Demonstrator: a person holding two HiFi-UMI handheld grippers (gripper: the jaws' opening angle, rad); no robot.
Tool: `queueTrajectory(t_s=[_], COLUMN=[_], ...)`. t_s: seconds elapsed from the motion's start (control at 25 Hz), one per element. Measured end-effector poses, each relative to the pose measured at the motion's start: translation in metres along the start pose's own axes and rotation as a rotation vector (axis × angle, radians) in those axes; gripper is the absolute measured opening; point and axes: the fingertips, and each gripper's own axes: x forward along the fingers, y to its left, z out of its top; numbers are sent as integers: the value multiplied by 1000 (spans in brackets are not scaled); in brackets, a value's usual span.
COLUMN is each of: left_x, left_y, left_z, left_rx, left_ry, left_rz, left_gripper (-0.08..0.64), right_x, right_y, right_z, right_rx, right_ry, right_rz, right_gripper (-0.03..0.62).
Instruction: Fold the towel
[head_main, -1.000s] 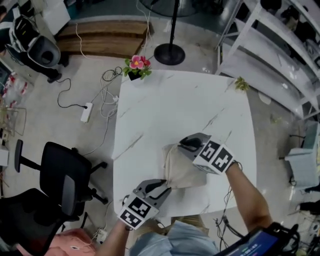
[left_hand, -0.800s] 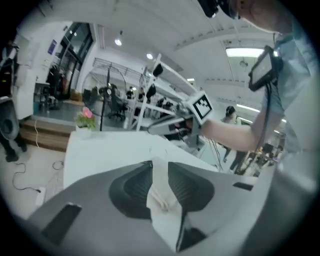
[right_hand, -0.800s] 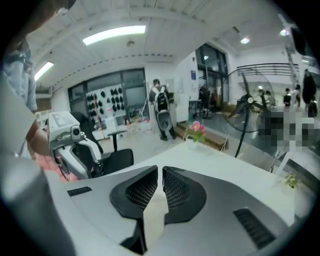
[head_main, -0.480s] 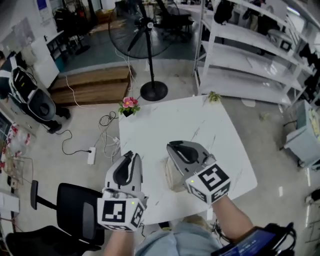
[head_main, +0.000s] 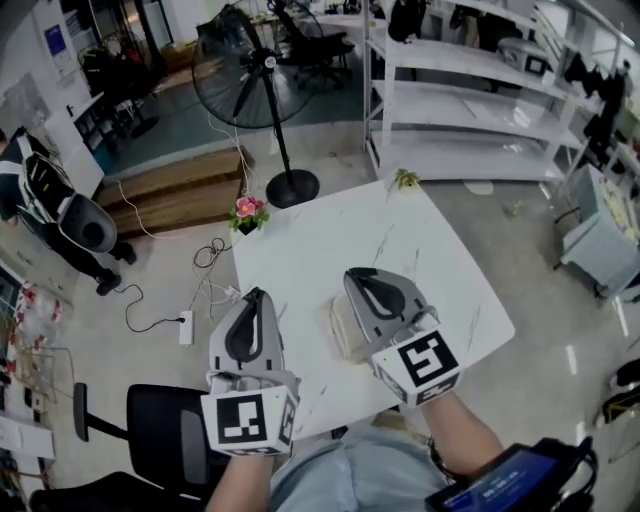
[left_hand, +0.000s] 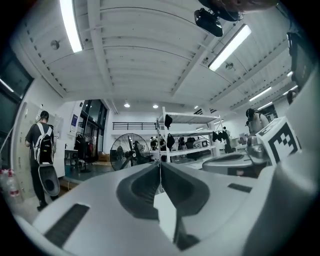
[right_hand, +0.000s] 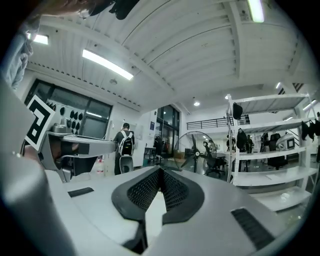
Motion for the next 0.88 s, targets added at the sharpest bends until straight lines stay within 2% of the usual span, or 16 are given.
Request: queueTrajectory(t_s=[0.32, 0.88], left_x=[-2, 3], left_y=[-5, -12], left_z=[12, 12], left_rx=[-7, -10], left_ry=[-25, -39], left_rz=[-19, -26], left_gripper=[12, 12], right_x=[-7, -6], right_y=[1, 0], right_z=[13, 16], right_rx=[-33, -52], right_ry=[-21, -26], right_rz=[-34, -33], right_gripper=[12, 12])
